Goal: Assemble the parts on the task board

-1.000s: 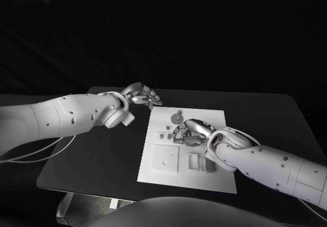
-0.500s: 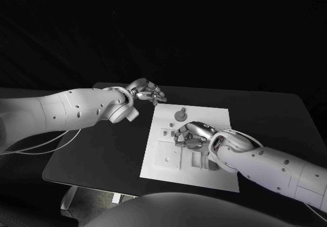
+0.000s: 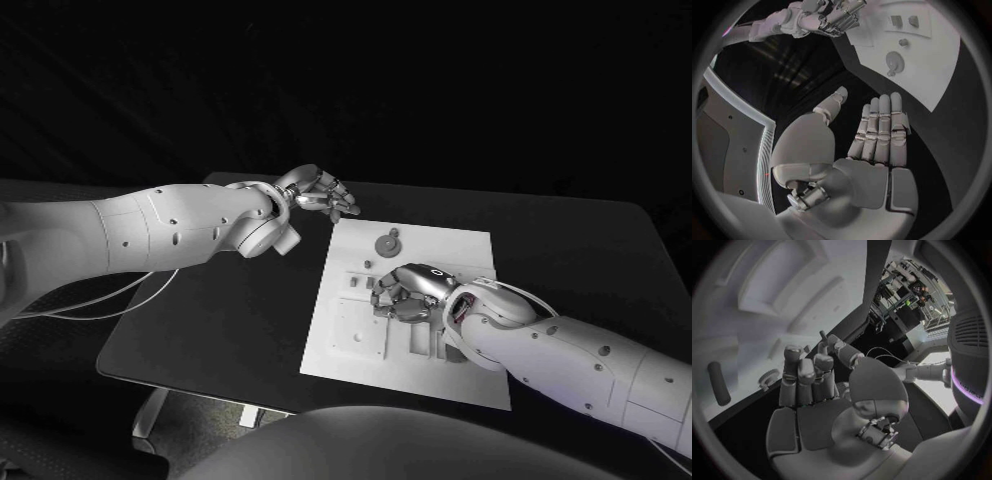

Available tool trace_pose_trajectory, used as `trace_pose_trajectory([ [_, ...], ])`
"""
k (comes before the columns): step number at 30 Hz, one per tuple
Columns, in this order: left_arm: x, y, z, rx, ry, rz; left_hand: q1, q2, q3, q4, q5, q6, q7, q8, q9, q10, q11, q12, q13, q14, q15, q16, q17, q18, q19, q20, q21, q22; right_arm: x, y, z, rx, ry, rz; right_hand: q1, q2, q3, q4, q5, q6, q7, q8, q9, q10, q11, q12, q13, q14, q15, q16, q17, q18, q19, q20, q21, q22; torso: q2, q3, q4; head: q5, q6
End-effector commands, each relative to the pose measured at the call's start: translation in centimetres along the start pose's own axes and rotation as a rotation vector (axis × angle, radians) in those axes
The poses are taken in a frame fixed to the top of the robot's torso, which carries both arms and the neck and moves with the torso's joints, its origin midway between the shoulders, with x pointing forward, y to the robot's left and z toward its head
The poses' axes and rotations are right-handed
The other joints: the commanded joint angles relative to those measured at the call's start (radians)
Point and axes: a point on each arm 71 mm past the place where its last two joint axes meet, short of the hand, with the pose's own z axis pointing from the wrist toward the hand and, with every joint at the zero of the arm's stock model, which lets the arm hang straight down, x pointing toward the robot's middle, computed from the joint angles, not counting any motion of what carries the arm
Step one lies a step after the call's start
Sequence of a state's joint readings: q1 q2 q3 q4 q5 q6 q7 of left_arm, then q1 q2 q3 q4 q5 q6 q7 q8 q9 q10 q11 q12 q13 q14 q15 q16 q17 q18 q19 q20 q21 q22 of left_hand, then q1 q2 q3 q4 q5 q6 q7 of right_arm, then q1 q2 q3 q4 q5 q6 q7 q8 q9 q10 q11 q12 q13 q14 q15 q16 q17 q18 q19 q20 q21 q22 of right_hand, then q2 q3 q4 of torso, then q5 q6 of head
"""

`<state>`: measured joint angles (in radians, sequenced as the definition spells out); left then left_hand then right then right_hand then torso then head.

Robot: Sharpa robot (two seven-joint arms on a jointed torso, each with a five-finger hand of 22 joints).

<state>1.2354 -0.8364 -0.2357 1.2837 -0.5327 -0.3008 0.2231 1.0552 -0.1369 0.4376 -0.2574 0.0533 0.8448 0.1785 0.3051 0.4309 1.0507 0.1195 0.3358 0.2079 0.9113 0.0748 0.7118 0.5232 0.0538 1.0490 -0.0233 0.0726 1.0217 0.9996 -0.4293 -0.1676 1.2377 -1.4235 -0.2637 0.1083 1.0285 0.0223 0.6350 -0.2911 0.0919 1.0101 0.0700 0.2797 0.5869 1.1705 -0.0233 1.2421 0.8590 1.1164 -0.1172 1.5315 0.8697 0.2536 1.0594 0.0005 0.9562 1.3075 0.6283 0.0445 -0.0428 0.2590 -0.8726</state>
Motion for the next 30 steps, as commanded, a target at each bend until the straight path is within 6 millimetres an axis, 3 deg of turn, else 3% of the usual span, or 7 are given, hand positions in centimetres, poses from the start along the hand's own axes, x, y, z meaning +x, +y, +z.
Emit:
trace_pose_trajectory([
  [1, 0.1, -0.3, 0.1, 0.010, 0.000, -0.005, -0.006, 0.003, 0.000, -0.004, 0.000, -0.001, 0.004, 0.006, 0.000, 0.006, 0.001, -0.005, -0.001, 0.006, 0.000, -0.007, 0.001, 0.011, 0.000, -0.001, -0.004, -0.001, 0.4, -0.1, 0.1, 0.001, 0.040, -0.030, -0.004, 0.010, 0.005, -0.001, 0.002, 0.026, 0.019, 0.005, 0.009, -0.003, 0.001, -0.006, 0.002, 0.000, -0.005, -0.003, 0.001, 0.008, -0.005, 0.001, -0.001, 0.006, 0.000, -0.0015, 0.0000, 0.004, 0.000],
  [19, 0.2, -0.4, 0.1, 0.012, 0.001, -0.005, -0.006, 0.003, -0.001, -0.004, 0.000, 0.000, 0.004, 0.006, 0.000, 0.007, 0.001, -0.006, 0.000, 0.005, 0.000, -0.009, 0.004, 0.011, 0.000, 0.000, -0.004, -0.002, 1.4, -0.1, 0.5, 0.006, 0.080, -0.042, -0.005, 0.011, 0.005, 0.000, 0.003, 0.026, 0.019, 0.005, 0.009, -0.004, 0.001, -0.006, 0.002, -0.001, -0.004, -0.002, 0.001, 0.008, -0.007, 0.002, -0.001, 0.006, 0.001, 0.0023, -0.0011, 0.012, 0.000],
  [30, 0.2, -0.4, 0.1, 0.013, 0.002, -0.006, -0.006, 0.003, -0.001, -0.004, 0.000, 0.000, 0.004, 0.006, 0.000, 0.008, 0.000, -0.007, 0.000, 0.005, 0.001, -0.010, 0.005, 0.011, -0.001, 0.000, -0.004, -0.002, 1.6, -0.1, 0.7, 0.010, 0.084, -0.050, -0.005, 0.012, 0.005, -0.001, 0.003, 0.025, 0.020, 0.005, 0.009, -0.005, 0.002, -0.006, 0.003, -0.002, -0.004, -0.002, 0.001, 0.008, -0.008, 0.002, -0.001, 0.007, 0.000, 0.0008, -0.0016, 0.016, 0.000],
])
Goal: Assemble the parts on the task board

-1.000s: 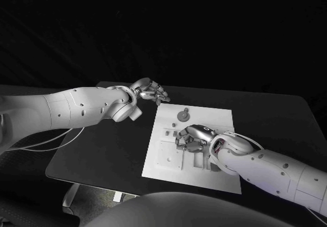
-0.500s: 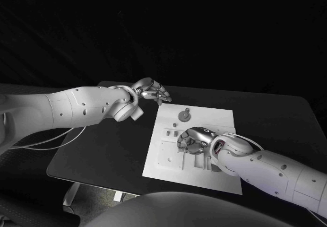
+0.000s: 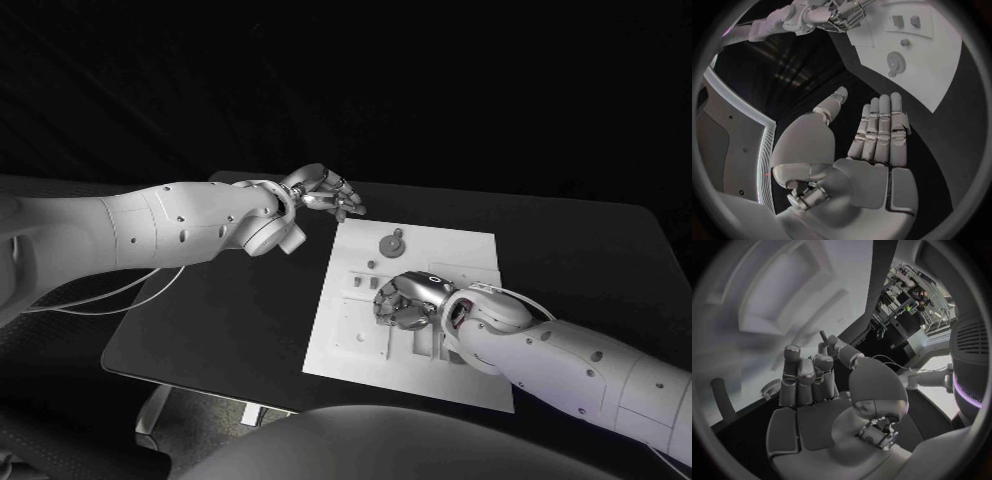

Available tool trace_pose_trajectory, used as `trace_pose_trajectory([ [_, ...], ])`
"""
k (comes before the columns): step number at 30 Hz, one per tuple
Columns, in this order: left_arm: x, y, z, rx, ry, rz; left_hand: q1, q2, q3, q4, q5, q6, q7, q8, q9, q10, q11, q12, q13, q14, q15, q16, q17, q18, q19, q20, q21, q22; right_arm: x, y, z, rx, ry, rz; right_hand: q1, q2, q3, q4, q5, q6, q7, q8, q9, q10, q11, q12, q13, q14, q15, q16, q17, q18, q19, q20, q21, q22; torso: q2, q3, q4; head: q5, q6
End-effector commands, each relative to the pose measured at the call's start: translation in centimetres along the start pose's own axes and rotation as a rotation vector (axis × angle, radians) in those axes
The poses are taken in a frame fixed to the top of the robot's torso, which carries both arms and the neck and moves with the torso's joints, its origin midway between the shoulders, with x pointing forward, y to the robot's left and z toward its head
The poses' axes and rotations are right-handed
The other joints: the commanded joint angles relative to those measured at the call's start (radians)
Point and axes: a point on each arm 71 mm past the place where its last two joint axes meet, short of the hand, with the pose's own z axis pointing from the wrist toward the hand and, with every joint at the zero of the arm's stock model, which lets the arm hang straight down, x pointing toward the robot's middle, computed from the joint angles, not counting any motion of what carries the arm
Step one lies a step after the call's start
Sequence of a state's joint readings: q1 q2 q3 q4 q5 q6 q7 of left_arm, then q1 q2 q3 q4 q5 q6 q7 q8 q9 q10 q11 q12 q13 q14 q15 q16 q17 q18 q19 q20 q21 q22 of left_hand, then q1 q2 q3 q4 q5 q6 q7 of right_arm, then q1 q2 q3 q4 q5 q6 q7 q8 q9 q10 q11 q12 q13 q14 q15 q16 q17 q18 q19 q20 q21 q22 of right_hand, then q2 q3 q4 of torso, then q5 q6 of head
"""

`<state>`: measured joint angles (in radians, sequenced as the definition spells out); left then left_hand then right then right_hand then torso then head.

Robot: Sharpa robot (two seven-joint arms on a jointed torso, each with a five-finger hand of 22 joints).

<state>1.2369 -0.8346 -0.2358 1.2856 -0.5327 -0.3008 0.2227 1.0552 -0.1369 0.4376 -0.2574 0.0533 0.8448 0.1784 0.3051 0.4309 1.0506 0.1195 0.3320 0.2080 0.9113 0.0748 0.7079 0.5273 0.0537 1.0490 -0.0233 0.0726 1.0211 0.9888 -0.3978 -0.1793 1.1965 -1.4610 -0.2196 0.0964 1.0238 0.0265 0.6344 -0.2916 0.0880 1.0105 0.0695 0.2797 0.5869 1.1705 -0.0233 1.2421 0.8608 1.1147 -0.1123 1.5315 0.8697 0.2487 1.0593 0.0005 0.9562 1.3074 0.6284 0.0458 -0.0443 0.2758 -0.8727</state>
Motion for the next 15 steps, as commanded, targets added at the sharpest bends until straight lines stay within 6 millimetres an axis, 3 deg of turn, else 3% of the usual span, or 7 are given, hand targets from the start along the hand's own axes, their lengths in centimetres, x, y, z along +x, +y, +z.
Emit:
trace_pose_trajectory([
  [1, 0.08, -0.26, 0.07, 0.010, 0.000, -0.005, -0.006, 0.003, -0.001, -0.004, 0.000, 0.000, 0.004, 0.006, 0.000, 0.008, 0.000, -0.004, 0.000, 0.005, 0.001, -0.007, 0.001, 0.011, -0.001, 0.000, -0.004, -0.002, 0.28, 0.10, 0.08, -0.002, 0.021, -0.017, 0.000, 0.008, 0.005, 0.000, 0.007, 0.025, 0.020, 0.005, 0.009, -0.005, 0.002, -0.006, 0.001, 0.000, -0.009, -0.002, 0.001, 0.013, -0.007, 0.002, -0.001, 0.007, 0.000, -0.0008, 0.0000, -0.001, 0.000],
  [15, 0.05, -0.22, 0.04, 0.009, 0.001, -0.006, -0.006, 0.003, -0.001, -0.005, 0.000, -0.001, 0.004, 0.006, 0.000, 0.009, 0.000, -0.005, 0.000, 0.005, 0.001, -0.008, 0.003, 0.011, -0.001, 0.000, -0.004, -0.002, 0.31, -0.24, -0.04, 0.011, 0.011, -0.028, -0.001, 0.008, 0.005, 0.000, 0.007, 0.025, 0.020, 0.004, 0.009, -0.005, 0.002, -0.005, 0.002, -0.001, -0.009, -0.002, 0.002, 0.013, -0.008, 0.002, 0.000, 0.007, 0.000, -0.0002, -0.0003, 0.000, 0.000],
])
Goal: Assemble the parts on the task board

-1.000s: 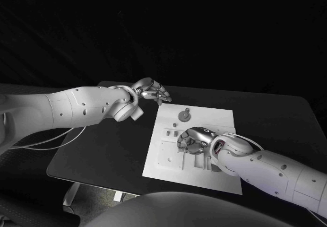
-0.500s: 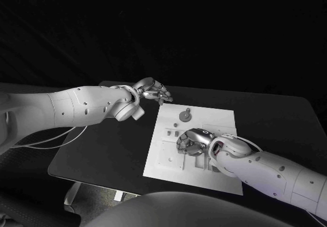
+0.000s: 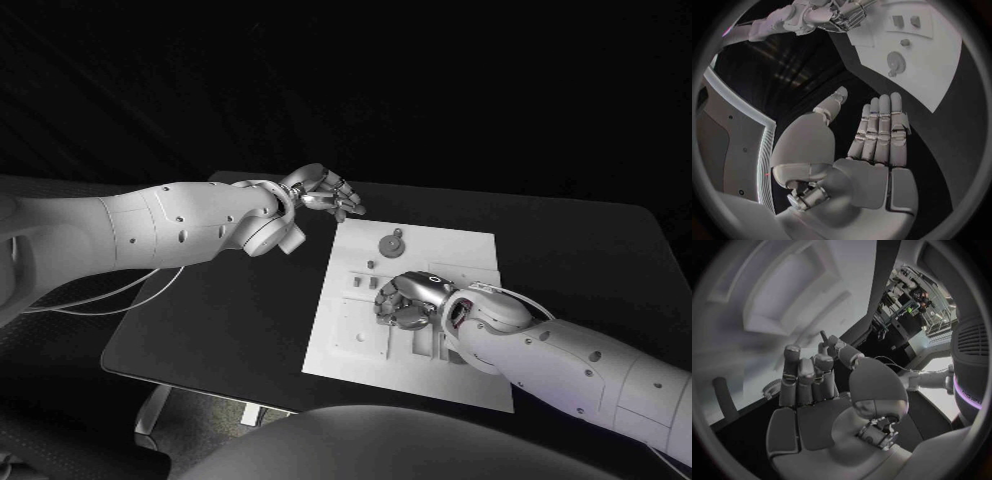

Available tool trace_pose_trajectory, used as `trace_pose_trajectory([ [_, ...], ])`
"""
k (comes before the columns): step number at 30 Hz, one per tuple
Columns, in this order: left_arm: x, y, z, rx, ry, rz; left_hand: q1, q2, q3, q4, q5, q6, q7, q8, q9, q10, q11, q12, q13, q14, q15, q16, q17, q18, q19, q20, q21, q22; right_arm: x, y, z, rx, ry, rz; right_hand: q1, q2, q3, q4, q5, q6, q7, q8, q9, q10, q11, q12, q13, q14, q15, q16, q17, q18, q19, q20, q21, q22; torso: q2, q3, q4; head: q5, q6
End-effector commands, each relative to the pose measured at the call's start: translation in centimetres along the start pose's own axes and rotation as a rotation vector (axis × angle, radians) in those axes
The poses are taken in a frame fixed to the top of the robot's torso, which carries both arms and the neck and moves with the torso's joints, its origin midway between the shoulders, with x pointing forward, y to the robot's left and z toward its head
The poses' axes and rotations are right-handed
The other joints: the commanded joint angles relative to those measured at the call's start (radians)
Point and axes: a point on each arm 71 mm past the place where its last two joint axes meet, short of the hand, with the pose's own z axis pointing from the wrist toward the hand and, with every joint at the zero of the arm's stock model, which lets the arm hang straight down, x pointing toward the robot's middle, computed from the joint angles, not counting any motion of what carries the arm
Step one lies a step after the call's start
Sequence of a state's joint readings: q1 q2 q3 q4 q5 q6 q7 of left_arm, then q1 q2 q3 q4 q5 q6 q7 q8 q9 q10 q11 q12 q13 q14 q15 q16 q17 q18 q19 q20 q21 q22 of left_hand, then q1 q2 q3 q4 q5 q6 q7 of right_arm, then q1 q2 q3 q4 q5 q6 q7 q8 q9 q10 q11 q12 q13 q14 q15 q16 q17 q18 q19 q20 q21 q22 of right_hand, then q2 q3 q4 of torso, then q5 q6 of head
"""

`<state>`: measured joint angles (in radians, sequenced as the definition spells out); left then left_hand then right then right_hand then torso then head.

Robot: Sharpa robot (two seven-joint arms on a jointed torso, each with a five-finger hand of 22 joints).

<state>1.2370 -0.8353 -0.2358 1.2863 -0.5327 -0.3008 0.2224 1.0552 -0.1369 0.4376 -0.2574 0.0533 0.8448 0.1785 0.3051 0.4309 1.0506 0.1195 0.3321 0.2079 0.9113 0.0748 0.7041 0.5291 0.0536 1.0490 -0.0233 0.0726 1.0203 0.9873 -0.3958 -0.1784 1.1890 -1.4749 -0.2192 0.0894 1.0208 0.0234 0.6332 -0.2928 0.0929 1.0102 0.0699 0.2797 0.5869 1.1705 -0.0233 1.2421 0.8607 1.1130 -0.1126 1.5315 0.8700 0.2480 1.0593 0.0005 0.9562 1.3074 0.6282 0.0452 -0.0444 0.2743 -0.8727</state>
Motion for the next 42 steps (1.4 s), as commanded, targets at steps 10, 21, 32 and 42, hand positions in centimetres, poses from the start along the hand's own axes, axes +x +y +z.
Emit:
trace_pose_trajectory([
  [10, 0.03, -0.20, 0.03, 0.009, 0.001, -0.006, -0.006, 0.003, -0.001, -0.005, 0.000, -0.001, 0.004, 0.005, 0.000, 0.009, 0.000, -0.006, 0.000, 0.005, 0.001, -0.005, 0.002, 0.011, -0.001, 0.000, -0.004, -0.002, 0.44, -0.02, -0.08, 0.006, 0.003, -0.015, 0.002, 0.012, 0.007, 0.001, 0.002, 0.025, 0.020, 0.004, 0.009, -0.006, 0.002, -0.005, 0.002, 0.001, -0.008, -0.001, 0.002, 0.014, -0.008, 0.002, 0.000, 0.008, 0.000, 0.0003, -0.0005, -0.007, 0.000],
  [21, 0.04, -0.21, 0.03, 0.009, 0.001, -0.006, -0.006, 0.004, -0.001, -0.005, 0.000, -0.001, 0.004, 0.005, 0.000, 0.010, 0.000, -0.007, 0.000, 0.005, 0.001, -0.006, 0.004, 0.011, -0.002, 0.000, -0.004, -0.002, 0.43, -0.19, -0.07, 0.010, 0.003, -0.017, 0.003, 0.012, 0.007, 0.001, 0.002, 0.025, 0.020, 0.004, 0.009, -0.006, 0.002, -0.005, 0.003, 0.001, -0.008, -0.001, 0.002, 0.014, -0.007, 0.002, 0.001, 0.008, 0.000, 0.0004, -0.0004, -0.003, 0.000],
  [32, 0.08, -0.24, 0.03, 0.010, 0.002, -0.006, -0.005, 0.004, -0.001, -0.006, 0.000, -0.001, 0.004, 0.005, 0.000, 0.010, 0.000, -0.007, 0.000, 0.005, 0.001, -0.007, 0.005, 0.011, -0.002, 0.000, -0.004, -0.002, 0.41, -0.31, -0.01, 0.013, 0.004, -0.018, 0.003, 0.012, 0.007, 0.001, 0.002, 0.025, 0.020, 0.004, 0.009, -0.006, 0.002, -0.005, 0.003, 0.000, -0.008, 0.000, 0.002, 0.014, -0.007, 0.002, 0.001, 0.008, 0.000, 0.0003, 0.0000, -0.003, 0.000],
  [42, 0.07, -0.22, 0.01, 0.009, 0.003, -0.006, -0.005, 0.004, -0.001, -0.006, 0.000, -0.001, 0.004, 0.005, 0.000, 0.010, 0.000, -0.008, 0.000, 0.005, 0.001, -0.008, 0.006, 0.011, -0.002, 0.000, -0.004, -0.002, 0.61, -0.17, 0.02, 0.012, 0.030, -0.016, 0.002, 0.011, 0.007, 0.001, 0.002, 0.025, 0.020, 0.004, 0.009, -0.006, 0.002, -0.005, 0.003, 0.000, -0.008, 0.000, 0.002, 0.014, -0.008, 0.002, 0.001, 0.009, 0.000, 0.0003, -0.0004, -0.002, 0.000],
])
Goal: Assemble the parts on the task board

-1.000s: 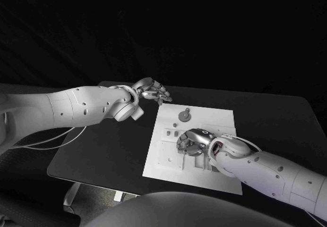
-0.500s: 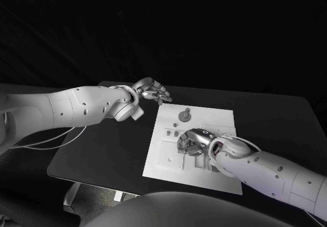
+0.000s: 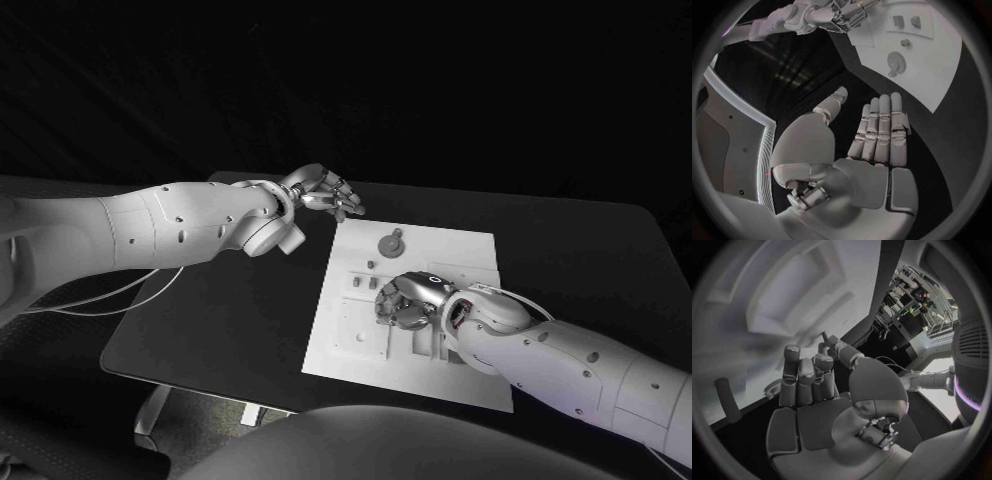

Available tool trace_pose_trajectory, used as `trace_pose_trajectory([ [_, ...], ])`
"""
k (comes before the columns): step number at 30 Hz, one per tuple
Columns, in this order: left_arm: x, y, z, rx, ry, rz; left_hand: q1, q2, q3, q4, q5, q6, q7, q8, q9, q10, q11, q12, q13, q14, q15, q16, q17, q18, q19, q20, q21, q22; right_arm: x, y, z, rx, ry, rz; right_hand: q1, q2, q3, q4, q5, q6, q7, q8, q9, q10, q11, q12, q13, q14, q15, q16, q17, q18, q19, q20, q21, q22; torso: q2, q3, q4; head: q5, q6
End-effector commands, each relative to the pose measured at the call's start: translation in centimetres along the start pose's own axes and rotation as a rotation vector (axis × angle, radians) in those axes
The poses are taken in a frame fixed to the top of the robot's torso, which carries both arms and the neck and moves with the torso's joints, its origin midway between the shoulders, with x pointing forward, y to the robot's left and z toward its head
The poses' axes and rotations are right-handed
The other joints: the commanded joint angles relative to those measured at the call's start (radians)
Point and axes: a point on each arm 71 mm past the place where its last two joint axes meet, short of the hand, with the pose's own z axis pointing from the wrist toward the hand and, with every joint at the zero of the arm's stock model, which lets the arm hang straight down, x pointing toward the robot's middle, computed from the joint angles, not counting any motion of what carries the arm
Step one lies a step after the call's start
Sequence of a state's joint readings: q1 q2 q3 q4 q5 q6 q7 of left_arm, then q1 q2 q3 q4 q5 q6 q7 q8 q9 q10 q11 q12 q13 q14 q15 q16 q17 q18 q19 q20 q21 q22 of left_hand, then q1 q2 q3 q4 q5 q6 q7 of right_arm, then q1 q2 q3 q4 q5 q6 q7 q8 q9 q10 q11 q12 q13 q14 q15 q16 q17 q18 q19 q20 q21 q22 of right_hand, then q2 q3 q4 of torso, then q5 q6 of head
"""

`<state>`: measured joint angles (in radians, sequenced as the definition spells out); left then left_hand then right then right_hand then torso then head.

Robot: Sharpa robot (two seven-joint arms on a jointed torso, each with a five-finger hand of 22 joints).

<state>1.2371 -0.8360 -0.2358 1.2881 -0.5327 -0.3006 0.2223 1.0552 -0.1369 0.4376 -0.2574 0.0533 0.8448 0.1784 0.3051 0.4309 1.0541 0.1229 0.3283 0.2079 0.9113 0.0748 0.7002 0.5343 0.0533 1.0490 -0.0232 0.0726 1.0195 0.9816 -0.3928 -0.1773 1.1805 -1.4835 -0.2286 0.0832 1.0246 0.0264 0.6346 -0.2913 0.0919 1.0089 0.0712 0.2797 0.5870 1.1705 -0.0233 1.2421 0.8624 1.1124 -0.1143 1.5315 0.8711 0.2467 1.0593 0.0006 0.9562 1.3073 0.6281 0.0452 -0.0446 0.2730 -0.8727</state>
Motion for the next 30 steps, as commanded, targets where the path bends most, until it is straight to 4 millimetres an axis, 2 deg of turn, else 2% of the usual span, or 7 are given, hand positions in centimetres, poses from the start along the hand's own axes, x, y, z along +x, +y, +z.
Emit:
trace_pose_trajectory([
  [1, 0.04, -0.20, 0.03, 0.008, 0.001, -0.006, -0.005, 0.004, -0.001, -0.006, 0.000, -0.001, 0.004, 0.005, 0.000, 0.007, -0.003, -0.004, 0.001, 0.005, 0.001, -0.004, 0.001, 0.011, -0.002, 0.000, -0.004, -0.002, 0.45, 0.06, -0.01, 0.000, 0.039, -0.011, -0.002, 0.008, 0.005, -0.001, 0.003, 0.026, 0.019, 0.004, 0.009, -0.006, 0.002, -0.005, 0.002, 0.001, -0.007, 0.000, 0.001, 0.015, -0.008, 0.002, 0.001, 0.009, 0.000, 0.0003, -0.0001, 0.000, 0.000],
  [6, 0.02, -0.18, 0.02, 0.008, 0.001, -0.006, -0.005, 0.003, -0.001, -0.006, 0.000, -0.002, 0.004, 0.005, 0.000, 0.007, -0.003, -0.005, 0.001, 0.005, 0.001, -0.005, 0.002, 0.012, -0.002, 0.000, -0.004, -0.002, 0.58, 0.27, -0.02, -0.006, 0.055, -0.013, -0.002, 0.004, 0.004, -0.001, 0.002, 0.023, 0.020, 0.002, 0.009, -0.008, 0.003, -0.005, 0.002, 0.000, -0.006, 0.000, 0.001, 0.015, -0.008, 0.002, 0.001, 0.009, 0.000, 0.0007, -0.0003, 0.000, 0.000],
  [9, 0.02, -0.18, 0.01, 0.007, 0.001, -0.006, -0.005, 0.003, -0.001, -0.006, 0.000, -0.002, 0.005, 0.005, 0.000, 0.007, -0.003, -0.005, 0.001, 0.005, 0.001, -0.005, 0.002, 0.012, -0.002, 0.000, -0.004, -0.002, 0.55, 0.25, -0.02, -0.003, 0.050, -0.013, 0.004, -0.007, 0.003, -0.002, 0.001, 0.018, 0.021, 0.000, 0.008, -0.011, 0.004, -0.006, 0.003, -0.003, -0.006, -0.001, 0.002, 0.015, -0.012, 0.001, 0.001, 0.010, 0.000, 0.0006, -0.0006, 0.001, 0.000],
  [15, 0.01, -0.18, 0.00, 0.007, -0.001, -0.005, -0.004, 0.002, -0.001, -0.007, 0.000, -0.007, 0.007, 0.002, -0.002, 0.007, -0.003, -0.007, 0.001, 0.005, 0.002, -0.008, 0.005, 0.012, -0.002, 0.001, -0.003, -0.002, 0.37, 0.17, 0.01, 0.006, 0.026, -0.015, 0.028, -0.065, -0.015, -0.002, -0.011, -0.025, 0.035, -0.021, 0.002, -0.036, 0.016, -0.010, 0.007, -0.021, 0.005, -0.004, 0.004, 0.015, -0.027, 0.004, -0.002, 0.012, 0.000, 0.0005, -0.0007, 0.000, 0.000],
  [18, 0.01, -0.20, 0.01, 0.007, -0.003, -0.005, -0.004, 0.002, -0.001, -0.007, 0.000, -0.008, 0.007, 0.002, -0.002, 0.007, -0.003, -0.007, 0.001, 0.005, 0.002, -0.008, 0.006, 0.012, -0.002, 0.001, -0.003, -0.003, 0.29, 0.06, 0.03, 0.015, 0.015, -0.021, 0.037, -0.084, -0.024, -0.003, -0.018, -0.044, 0.042, -0.032, -0.001, -0.052, 0.024, -0.013, 0.009, -0.032, 0.012, -0.007, 0.004, 0.015, -0.038, 0.009, -0.007, 0.012, 0.000, 0.0006, -0.0008, -0.001, 0.000],
  [24, -0.01, -0.18, -0.02, 0.007, -0.003, -0.005, -0.004, 0.001, -0.001, -0.008, 0.000, -0.009, 0.007, 0.001, -0.002, 0.008, -0.003, -0.008, 0.001, 0.005, 0.002, -0.009, 0.007, 0.011, -0.003, 0.001, -0.004, -0.003, 0.25, 0.13, 0.03, 0.011, 0.009, -0.023, 0.048, -0.106, -0.044, -0.003, -0.020, -0.068, 0.053, -0.044, -0.005, -0.070, 0.035, -0.011, 0.013, -0.042, 0.022, -0.006, 0.005, 0.015, -0.046, 0.016, -0.009, 0.012, 0.000, 0.0005, -0.0004, -0.003, 0.000],
  [30, -0.02, -0.17, -0.02, 0.005, -0.006, -0.005, -0.004, -0.001, -0.002, -0.008, 0.000, -0.014, 0.010, -0.002, -0.003, 0.007, -0.002, -0.010, 0.001, 0.004, 0.002, -0.011, 0.009, 0.011, -0.004, 0.001, -0.004, -0.003, 0.11, 0.19, -0.09, 0.007, -0.012, -0.019, 0.054, -0.115, -0.072, -0.003, -0.007, -0.106, 0.069, -0.064, -0.014, -0.085, 0.050, -0.006, 0.017, -0.051, 0.037, -0.004, 0.007, 0.015, -0.054, 0.021, -0.010, 0.013, 0.000, 0.0006, -0.0002, -0.002, 0.000],
])
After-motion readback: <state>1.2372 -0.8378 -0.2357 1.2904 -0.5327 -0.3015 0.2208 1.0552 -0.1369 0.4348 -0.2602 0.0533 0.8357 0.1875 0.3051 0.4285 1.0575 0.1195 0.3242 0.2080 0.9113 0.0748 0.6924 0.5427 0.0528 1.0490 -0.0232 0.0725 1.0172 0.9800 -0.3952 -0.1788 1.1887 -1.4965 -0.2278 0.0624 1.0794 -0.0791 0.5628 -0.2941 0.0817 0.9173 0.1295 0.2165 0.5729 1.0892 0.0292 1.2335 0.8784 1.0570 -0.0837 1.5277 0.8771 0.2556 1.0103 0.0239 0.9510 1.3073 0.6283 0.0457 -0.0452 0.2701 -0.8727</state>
